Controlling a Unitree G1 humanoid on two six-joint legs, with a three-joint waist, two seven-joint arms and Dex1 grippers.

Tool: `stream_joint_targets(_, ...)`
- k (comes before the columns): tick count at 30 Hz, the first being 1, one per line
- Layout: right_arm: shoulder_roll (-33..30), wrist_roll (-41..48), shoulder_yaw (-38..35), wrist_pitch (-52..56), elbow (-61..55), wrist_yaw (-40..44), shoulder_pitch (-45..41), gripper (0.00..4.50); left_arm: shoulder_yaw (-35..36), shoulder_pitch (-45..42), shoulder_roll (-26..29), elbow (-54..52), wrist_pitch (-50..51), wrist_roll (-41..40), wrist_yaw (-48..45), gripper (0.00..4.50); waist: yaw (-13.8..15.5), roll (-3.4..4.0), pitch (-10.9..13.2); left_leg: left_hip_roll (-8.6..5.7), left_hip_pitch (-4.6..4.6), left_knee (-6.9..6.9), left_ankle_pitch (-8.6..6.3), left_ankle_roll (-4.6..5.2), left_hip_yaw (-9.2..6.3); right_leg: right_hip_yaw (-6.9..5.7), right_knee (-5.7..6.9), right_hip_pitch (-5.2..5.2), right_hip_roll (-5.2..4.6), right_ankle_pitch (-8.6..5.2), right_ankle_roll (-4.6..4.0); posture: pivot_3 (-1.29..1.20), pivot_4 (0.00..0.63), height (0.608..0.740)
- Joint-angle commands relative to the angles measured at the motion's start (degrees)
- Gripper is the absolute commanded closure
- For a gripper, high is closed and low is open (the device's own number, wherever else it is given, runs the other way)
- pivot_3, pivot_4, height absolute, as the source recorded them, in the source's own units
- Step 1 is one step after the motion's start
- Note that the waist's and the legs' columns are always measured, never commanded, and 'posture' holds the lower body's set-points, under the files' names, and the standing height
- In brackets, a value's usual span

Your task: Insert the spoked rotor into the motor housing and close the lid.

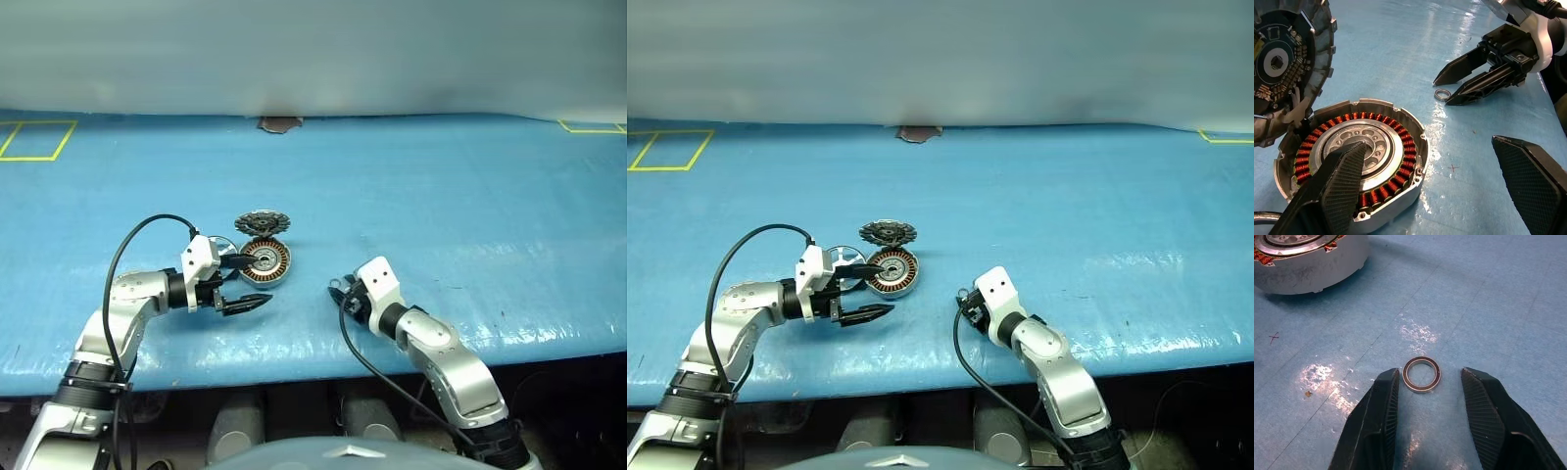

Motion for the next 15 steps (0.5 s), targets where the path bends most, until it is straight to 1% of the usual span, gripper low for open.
stream_joint_targets(1,0.1,0.9,0.4,0.9,0.0,0.3,0.2,3.49,0.7,0.6,0.9,-1.2,0.3,-0.5,-0.3,0.0,0.0,0.0,0.0,0.0,0.0,0.0,0.0,0.0,0.0,0.0,0.0,0.0,0.0,0.0,0.0,0.0,0.15,0.74)
stream_joint_targets(2,0.0,0.9,0.4,0.9,-0.1,0.3,0.1,3.73,0.8,0.9,1.0,-1.3,0.3,-0.5,-0.3,0.0,-0.1,0.0,0.0,0.01,0.0,-0.01,0.0,0.0,0.0,0.0,0.0,-0.01,0.0,0.0,0.0,0.0,0.15,0.74)
stream_joint_targets(8,-0.2,0.2,0.0,0.8,-1.1,-0.6,-1.5,3.74,2.0,2.6,1.1,-2.1,0.3,-1.0,0.6,0.0,-0.2,0.0,0.0,0.02,0.02,-0.01,0.0,0.0,0.01,0.0,0.0,-0.01,0.0,0.0,0.0,0.0,0.15,0.74)
stream_joint_targets(15,0.8,2.4,0.9,2.7,-5.7,1.2,-8.1,3.74,4.2,5.4,1.6,-3.1,0.2,-1.3,2.3,0.0,-0.5,0.02,0.0,0.03,0.01,-0.01,0.0,0.0,0.01,0.0,0.02,-0.04,0.01,0.0,0.0,0.0,0.15,0.74)
